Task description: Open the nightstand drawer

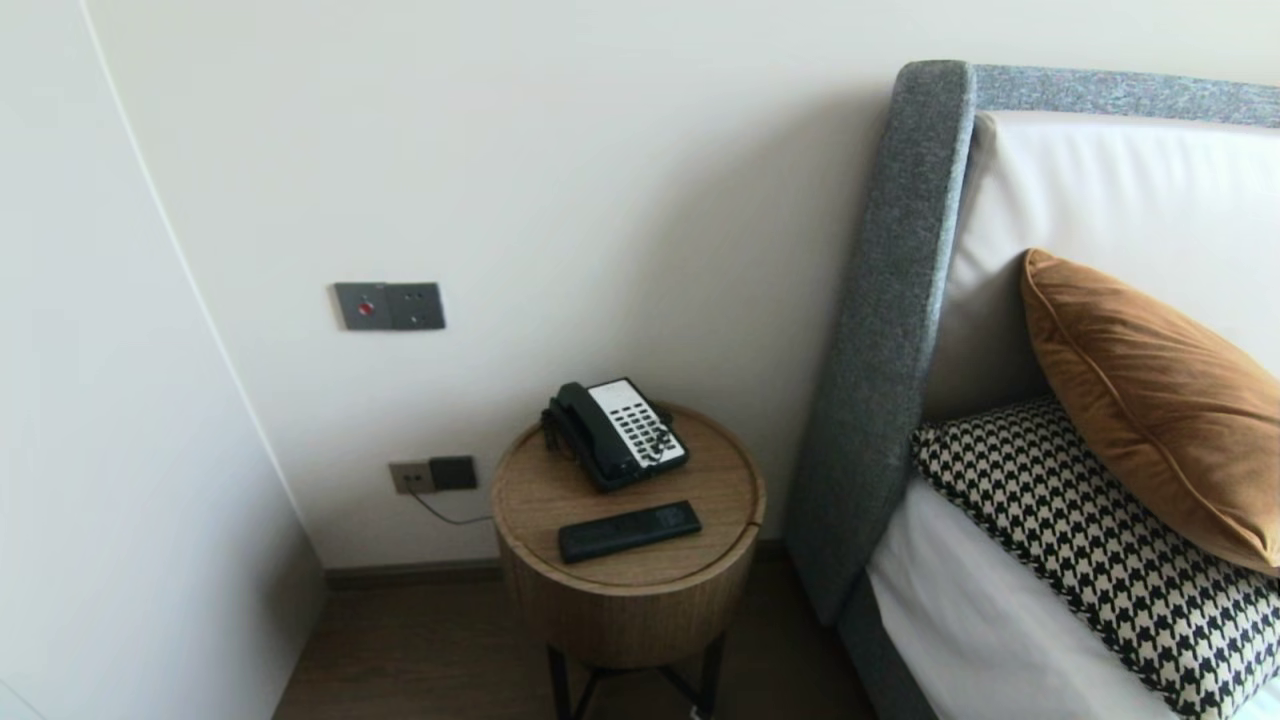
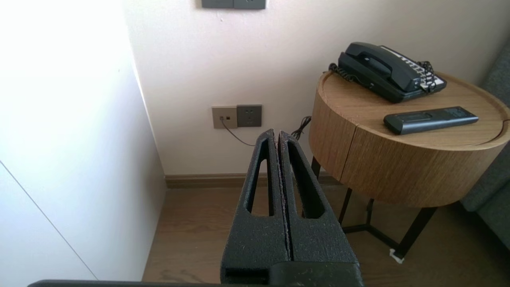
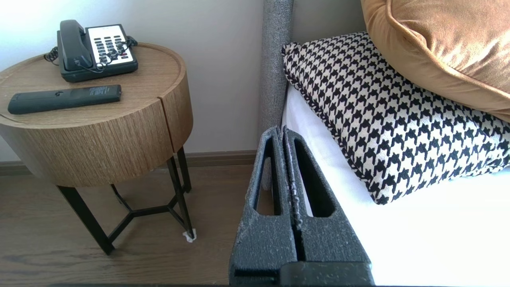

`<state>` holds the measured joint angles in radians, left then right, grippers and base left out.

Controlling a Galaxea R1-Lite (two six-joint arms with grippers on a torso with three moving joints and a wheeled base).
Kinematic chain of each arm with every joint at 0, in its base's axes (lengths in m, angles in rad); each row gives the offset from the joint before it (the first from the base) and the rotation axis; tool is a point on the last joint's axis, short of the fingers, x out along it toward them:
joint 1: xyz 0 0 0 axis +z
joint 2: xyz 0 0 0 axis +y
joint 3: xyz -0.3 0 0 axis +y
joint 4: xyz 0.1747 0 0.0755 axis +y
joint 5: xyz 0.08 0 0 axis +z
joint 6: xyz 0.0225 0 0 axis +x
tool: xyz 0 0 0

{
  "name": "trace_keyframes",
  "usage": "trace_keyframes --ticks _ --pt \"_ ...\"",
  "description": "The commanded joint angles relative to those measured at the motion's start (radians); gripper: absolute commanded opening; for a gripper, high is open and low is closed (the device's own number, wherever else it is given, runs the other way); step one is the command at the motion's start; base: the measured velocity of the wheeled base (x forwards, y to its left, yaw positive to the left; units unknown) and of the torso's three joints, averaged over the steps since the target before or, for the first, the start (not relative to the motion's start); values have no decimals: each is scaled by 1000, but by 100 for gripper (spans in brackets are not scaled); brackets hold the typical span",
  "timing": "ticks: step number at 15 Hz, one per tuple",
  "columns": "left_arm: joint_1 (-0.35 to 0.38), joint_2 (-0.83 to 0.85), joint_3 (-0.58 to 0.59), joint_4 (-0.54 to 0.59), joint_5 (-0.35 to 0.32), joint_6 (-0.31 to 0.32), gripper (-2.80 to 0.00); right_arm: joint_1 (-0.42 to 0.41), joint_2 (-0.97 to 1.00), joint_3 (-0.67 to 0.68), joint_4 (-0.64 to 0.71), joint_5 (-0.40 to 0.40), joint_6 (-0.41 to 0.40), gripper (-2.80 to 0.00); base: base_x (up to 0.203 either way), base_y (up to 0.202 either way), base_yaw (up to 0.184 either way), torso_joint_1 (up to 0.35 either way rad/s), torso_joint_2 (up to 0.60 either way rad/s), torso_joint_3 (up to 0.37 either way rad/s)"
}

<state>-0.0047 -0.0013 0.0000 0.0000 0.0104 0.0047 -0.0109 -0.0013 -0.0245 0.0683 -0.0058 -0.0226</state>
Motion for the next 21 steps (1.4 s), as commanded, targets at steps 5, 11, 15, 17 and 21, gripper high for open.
trace_keyframes --ticks 5,11,15,17,21 --pt "0 1 0 0 0 3 -280 0 -2 -1 1 0 -1 -280 0 0 0 0 0 0" --pt "0 1 0 0 0 -9 -280 -1 -2 -2 2 0 -2 -280 0 0 0 0 0 0" --pt "0 1 0 -2 0 -8 -280 -1 -2 -2 2 0 -2 -280 0 0 0 0 0 0" --pt "0 1 0 -2 0 -10 -280 -1 -2 -2 2 0 -2 -280 0 0 0 0 0 0" --pt "0 1 0 -2 0 -12 -280 -1 -2 -2 2 0 -2 -280 0 0 0 0 0 0"
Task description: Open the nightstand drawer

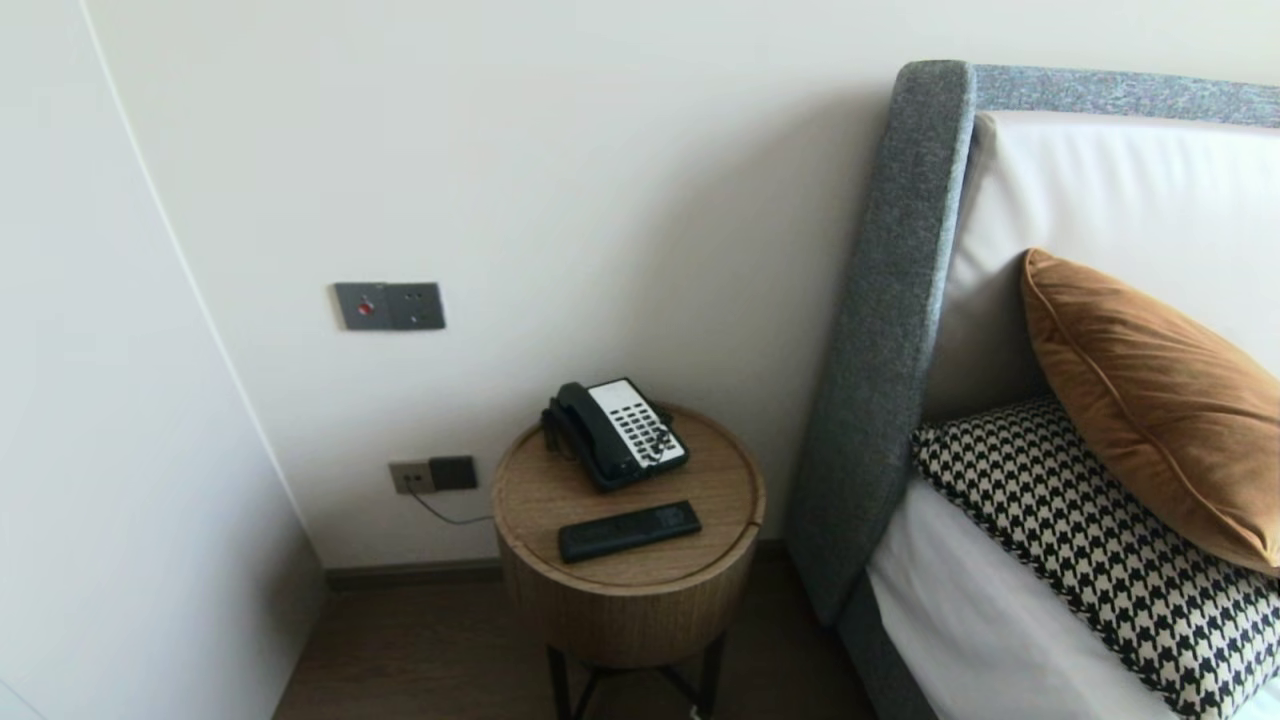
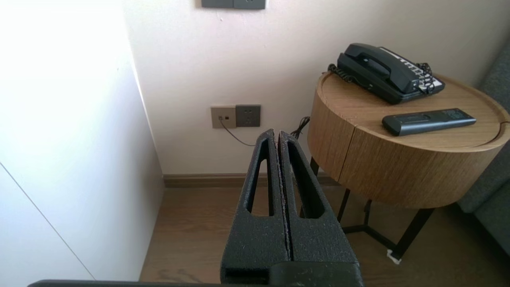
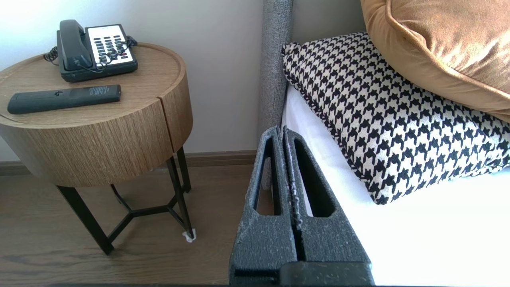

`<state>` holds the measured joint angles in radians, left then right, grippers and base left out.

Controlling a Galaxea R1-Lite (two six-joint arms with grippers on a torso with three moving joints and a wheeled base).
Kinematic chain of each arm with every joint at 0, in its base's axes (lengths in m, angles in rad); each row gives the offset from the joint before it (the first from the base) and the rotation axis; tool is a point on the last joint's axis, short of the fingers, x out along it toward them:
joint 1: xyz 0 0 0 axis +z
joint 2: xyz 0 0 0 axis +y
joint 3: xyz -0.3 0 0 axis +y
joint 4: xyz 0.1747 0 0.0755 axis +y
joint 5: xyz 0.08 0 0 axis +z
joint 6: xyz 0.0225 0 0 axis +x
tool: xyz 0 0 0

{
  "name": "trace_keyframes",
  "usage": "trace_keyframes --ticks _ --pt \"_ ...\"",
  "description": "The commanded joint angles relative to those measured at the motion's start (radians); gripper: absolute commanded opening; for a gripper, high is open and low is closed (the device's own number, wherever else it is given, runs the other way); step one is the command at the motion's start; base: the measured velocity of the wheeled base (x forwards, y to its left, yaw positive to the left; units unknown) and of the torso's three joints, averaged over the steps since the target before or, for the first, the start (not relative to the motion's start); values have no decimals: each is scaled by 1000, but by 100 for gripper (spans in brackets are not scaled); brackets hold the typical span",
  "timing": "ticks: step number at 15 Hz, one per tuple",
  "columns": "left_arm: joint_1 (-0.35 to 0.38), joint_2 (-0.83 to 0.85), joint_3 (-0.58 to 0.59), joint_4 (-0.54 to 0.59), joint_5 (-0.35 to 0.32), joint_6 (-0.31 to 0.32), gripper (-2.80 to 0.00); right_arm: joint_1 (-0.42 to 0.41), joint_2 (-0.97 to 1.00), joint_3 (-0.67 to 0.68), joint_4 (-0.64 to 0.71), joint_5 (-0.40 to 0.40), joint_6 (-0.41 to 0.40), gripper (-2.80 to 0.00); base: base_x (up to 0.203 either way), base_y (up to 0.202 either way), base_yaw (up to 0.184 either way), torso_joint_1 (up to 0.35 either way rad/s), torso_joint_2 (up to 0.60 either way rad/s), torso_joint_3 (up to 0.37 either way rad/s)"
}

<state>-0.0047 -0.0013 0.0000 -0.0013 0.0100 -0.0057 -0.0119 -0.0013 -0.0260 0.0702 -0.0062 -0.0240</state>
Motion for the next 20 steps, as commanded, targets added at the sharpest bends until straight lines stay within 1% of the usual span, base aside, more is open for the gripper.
trace_keyframes --ticks 1,5,20 --pt "0 1 0 0 1 -2 -280 0 -2 0 0 0 -1 -280 0 0 0 0 0 0" --pt "0 1 0 0 1 -4 -280 0 -2 0 0 0 -1 -280 0 0 0 3 3 -113" --pt "0 1 0 0 1 -7 -280 1 -3 0 0 0 -1 -280 0 0 0 3 4 -198"
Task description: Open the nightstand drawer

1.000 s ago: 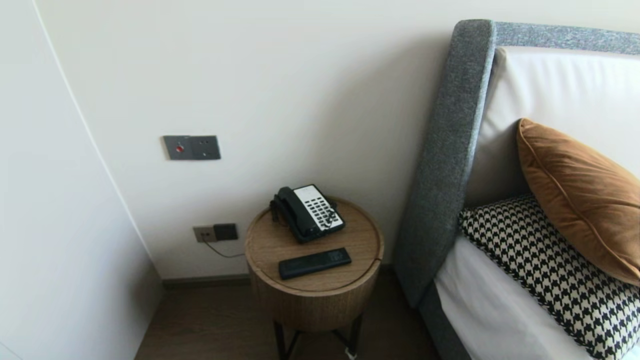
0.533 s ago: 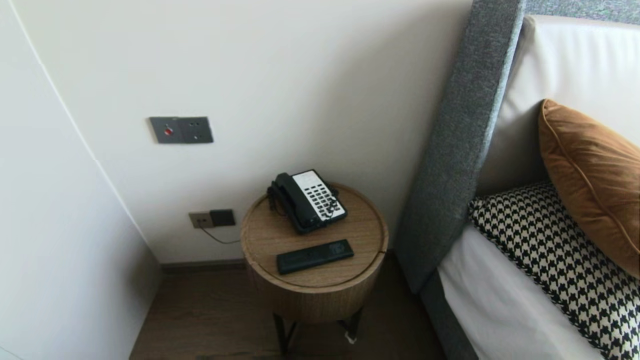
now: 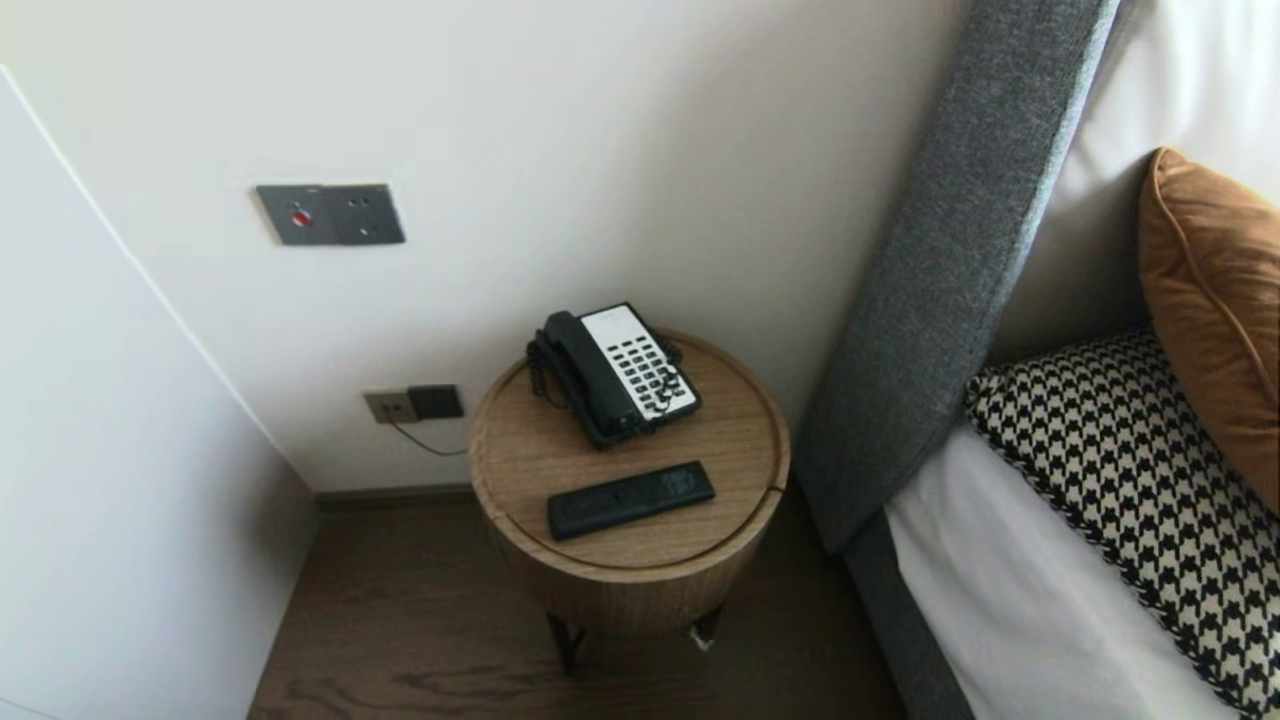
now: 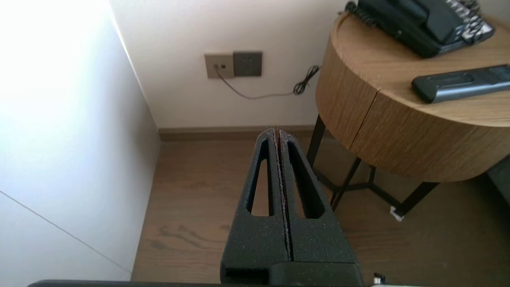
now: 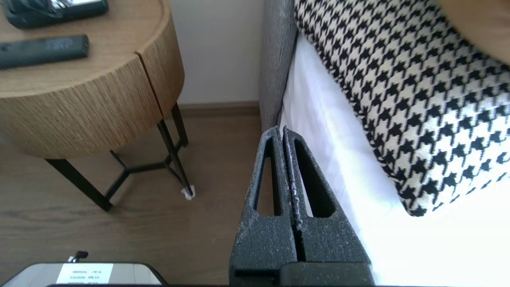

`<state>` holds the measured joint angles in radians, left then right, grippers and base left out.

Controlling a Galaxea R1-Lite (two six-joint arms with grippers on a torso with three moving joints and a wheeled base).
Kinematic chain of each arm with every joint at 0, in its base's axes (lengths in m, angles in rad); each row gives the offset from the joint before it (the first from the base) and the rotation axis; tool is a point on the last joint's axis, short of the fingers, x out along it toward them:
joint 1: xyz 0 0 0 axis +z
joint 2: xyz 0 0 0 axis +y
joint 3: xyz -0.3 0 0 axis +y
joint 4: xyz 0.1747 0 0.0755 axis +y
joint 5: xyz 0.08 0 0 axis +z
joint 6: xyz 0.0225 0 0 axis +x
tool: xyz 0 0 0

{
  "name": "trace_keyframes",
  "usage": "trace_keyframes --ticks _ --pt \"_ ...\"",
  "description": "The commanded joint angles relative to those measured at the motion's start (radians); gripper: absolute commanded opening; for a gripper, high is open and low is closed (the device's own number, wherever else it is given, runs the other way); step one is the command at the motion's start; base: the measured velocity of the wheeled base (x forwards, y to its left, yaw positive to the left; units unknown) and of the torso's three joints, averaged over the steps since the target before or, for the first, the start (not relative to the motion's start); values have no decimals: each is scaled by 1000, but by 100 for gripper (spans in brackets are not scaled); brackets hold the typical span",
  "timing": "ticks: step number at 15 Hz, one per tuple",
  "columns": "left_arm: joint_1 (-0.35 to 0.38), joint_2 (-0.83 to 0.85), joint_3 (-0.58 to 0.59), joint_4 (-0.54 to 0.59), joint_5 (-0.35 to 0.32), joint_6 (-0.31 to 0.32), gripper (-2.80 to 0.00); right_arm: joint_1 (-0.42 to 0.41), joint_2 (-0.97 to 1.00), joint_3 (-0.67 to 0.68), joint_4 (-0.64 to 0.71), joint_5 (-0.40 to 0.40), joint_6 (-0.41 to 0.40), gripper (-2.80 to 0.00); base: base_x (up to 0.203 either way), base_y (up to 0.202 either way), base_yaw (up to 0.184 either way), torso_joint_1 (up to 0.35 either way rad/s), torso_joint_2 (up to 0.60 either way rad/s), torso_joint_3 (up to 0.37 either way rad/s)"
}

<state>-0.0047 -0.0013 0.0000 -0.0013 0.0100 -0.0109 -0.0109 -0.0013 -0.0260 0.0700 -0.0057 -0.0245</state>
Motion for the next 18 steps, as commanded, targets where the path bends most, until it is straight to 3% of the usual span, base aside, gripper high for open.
trace_keyframes --ticks 1,18 --pt "0 1 0 0 1 -1 -280 0 -3 0 1 0 0 -280 0 0 0 -1 3 -199" --pt "0 1 0 -2 1 -4 -280 0 -3 0 0 0 0 -280 0 0 0 3 3 -198"
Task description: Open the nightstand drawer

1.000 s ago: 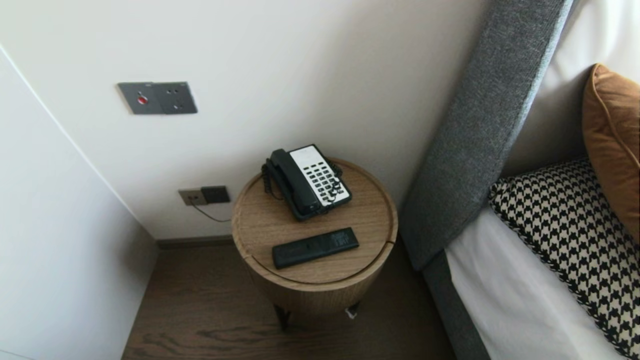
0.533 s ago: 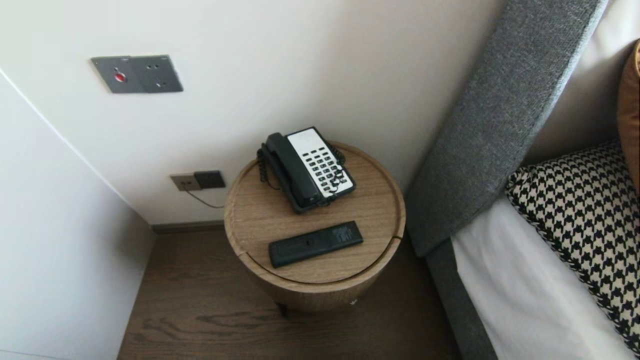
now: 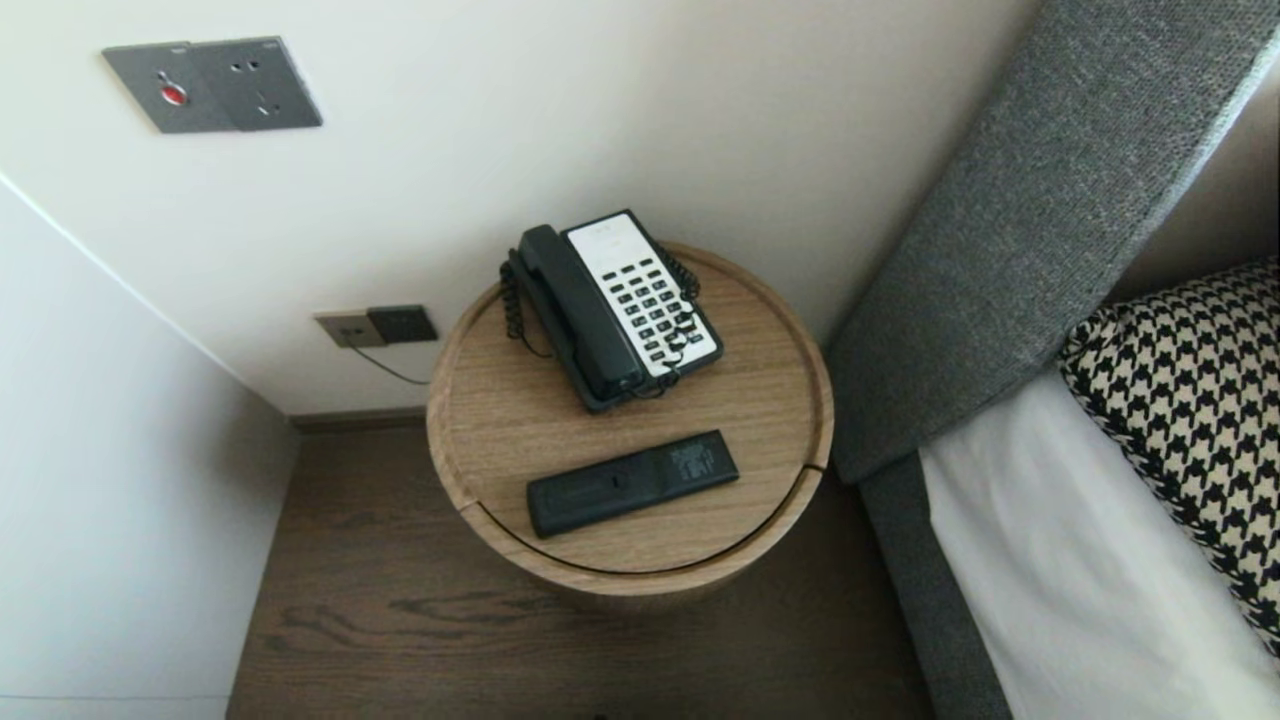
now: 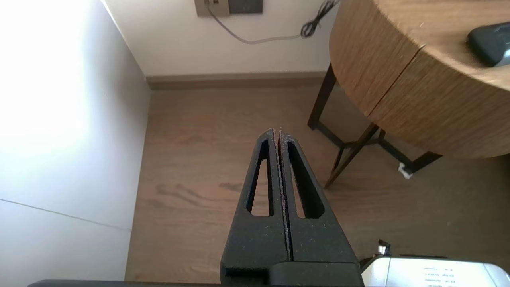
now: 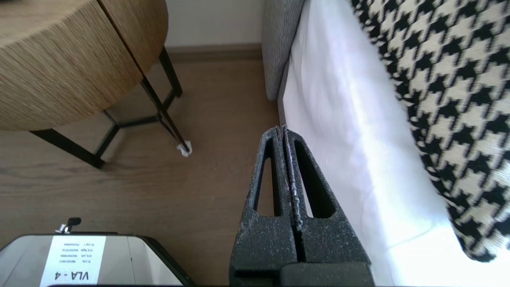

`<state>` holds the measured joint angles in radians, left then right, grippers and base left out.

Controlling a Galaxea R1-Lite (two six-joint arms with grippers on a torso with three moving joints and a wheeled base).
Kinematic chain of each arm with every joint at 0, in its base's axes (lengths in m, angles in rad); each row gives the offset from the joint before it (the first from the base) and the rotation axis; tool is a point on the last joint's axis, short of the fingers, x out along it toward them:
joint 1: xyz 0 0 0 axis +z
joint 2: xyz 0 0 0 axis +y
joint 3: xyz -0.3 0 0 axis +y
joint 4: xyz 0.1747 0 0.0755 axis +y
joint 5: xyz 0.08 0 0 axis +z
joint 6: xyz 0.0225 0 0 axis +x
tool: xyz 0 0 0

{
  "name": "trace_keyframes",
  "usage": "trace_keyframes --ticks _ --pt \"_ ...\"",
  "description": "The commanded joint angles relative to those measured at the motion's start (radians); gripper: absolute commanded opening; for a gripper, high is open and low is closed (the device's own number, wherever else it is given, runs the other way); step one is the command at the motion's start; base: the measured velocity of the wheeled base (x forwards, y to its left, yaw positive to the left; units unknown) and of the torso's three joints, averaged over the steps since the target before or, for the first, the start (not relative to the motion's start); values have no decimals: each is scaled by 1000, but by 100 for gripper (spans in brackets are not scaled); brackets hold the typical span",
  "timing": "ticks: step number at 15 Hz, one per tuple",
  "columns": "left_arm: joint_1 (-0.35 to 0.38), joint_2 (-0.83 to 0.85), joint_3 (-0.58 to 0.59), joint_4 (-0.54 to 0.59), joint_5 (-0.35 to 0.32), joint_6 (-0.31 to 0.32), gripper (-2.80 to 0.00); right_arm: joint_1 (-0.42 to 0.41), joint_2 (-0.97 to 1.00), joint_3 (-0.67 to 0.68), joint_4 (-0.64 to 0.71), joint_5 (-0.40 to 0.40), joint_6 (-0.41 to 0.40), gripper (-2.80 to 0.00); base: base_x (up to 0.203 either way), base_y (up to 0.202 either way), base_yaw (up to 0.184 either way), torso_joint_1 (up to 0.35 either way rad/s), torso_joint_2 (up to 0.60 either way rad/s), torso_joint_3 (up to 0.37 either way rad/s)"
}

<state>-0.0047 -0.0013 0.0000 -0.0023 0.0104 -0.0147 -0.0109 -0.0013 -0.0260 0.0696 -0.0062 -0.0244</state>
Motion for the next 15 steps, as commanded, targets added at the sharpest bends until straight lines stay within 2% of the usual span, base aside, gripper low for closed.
trace_keyframes --ticks 1,6,15 --pt "0 1 0 -1 0 0 -280 0 -3 0 0 0 0 -280 0 0 0 4 5 -197" --pt "0 1 0 1 2 -2 -280 0 -3 0 -1 0 0 -280 0 0 0 4 2 -165" --pt "0 1 0 -1 2 9 -280 0 -3 0 1 0 -2 -280 0 0 0 0 0 -5"
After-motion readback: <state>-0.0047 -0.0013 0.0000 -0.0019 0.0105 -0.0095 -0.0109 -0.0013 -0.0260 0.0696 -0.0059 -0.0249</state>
